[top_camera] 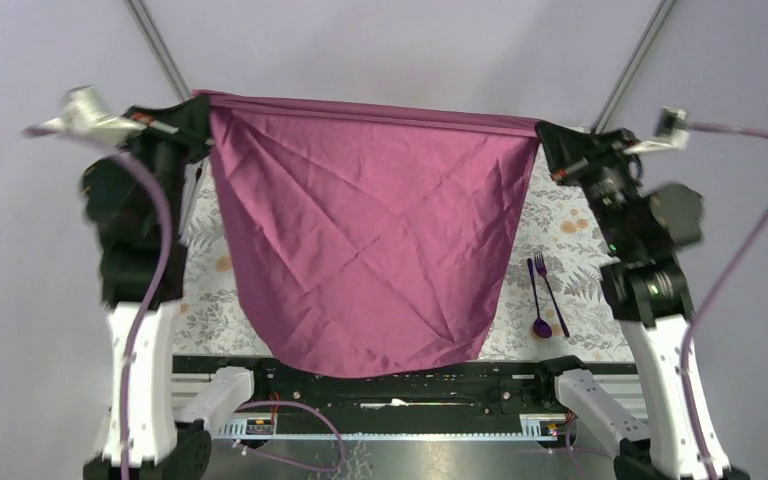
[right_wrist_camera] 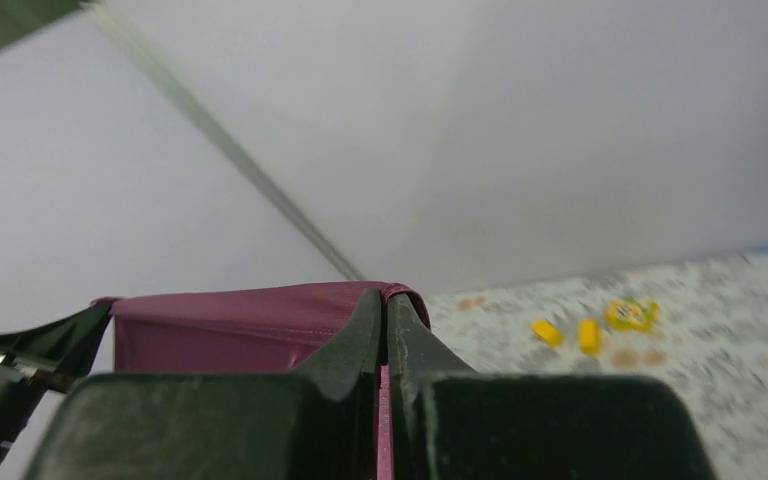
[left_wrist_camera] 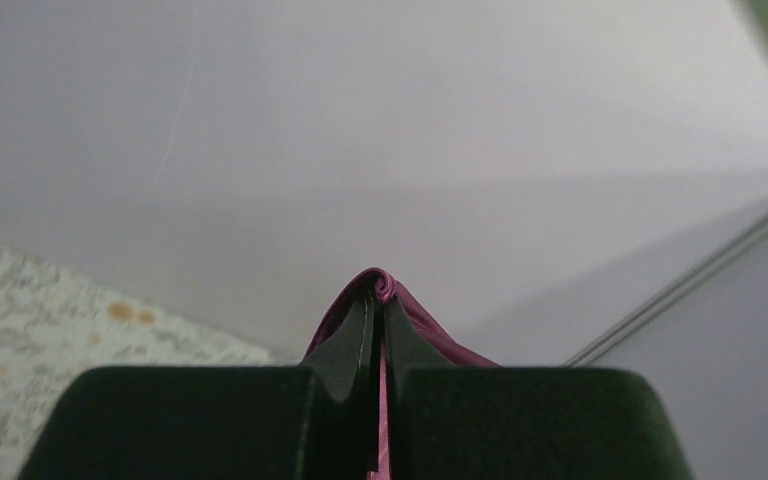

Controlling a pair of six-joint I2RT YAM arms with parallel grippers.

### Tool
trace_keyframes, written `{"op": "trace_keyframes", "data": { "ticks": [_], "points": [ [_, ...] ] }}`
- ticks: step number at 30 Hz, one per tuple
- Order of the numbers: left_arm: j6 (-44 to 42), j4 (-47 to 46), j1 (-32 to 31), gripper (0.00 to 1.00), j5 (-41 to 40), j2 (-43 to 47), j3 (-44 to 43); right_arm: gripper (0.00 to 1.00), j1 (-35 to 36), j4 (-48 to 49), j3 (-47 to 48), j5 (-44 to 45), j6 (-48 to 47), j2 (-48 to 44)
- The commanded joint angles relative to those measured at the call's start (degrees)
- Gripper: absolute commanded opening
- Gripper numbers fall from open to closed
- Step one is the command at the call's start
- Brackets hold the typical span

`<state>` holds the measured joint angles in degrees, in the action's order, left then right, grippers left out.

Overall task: Fold the napkin into a case and place the utensils inside
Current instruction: Fold and flatten the napkin at the center of the board.

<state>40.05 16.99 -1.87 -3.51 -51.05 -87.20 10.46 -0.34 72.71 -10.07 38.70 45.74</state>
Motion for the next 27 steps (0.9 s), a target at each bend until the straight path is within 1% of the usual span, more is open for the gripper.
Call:
{"op": "trace_keyframes", "data": {
  "ticks": [1, 4, 8, 11, 14, 17, 21, 25, 27],
  "points": [
    [-1.6, -9.3, 0.9, 0.0, -8.6, -10.9, 7.6, 0.0, -0.6, -1.4, -5.3, 18.5, -0.6, 10.3],
    [-1.2, -12.0, 0.9, 0.0, -7.3, -20.2, 10.5, 0.0, -0.6, 4.5, -10.1, 21.3, -0.8, 18.1],
    [-1.0, -16.6, 0.6, 0.0, -5.6, -35.6, 12.7, 0.0, -0.6, 9.8, -12.7, 22.5, -1.8, 31.7],
    [0.0, -19.9, 0.5, 0.0, -2.7, -47.0, 11.6, 0.0, -0.8, 12.0, -10.4, 22.6, -3.5, 41.5],
    [-0.2, -21.3, 0.1, 0.0, -0.5, -55.7, 9.0, 0.0, -0.9, 11.7, -6.0, 20.9, -5.6, 49.9],
    [0.6, -21.1, 0.1, 0.0, 0.6, -59.2, 8.4, 0.0, -1.0, 9.9, -2.0, 16.4, -7.2, 55.4],
    [2.4, -19.5, 0.2, 0.0, 0.9, -59.5, 9.9, 0.0, -0.9, 8.2, -0.5, 12.1, -7.5, 57.8],
    [2.8, -10.9, 0.6, 0.0, 0.9, -59.9, 8.1, 0.0, -0.9, 4.0, 0.1, 10.4, -7.7, 57.3],
    [3.7, -6.8, 1.0, 0.0, 1.2, -58.6, 8.9, 0.0, -1.0, 1.0, -0.4, 10.2, -7.3, 56.0]
  ]
}}
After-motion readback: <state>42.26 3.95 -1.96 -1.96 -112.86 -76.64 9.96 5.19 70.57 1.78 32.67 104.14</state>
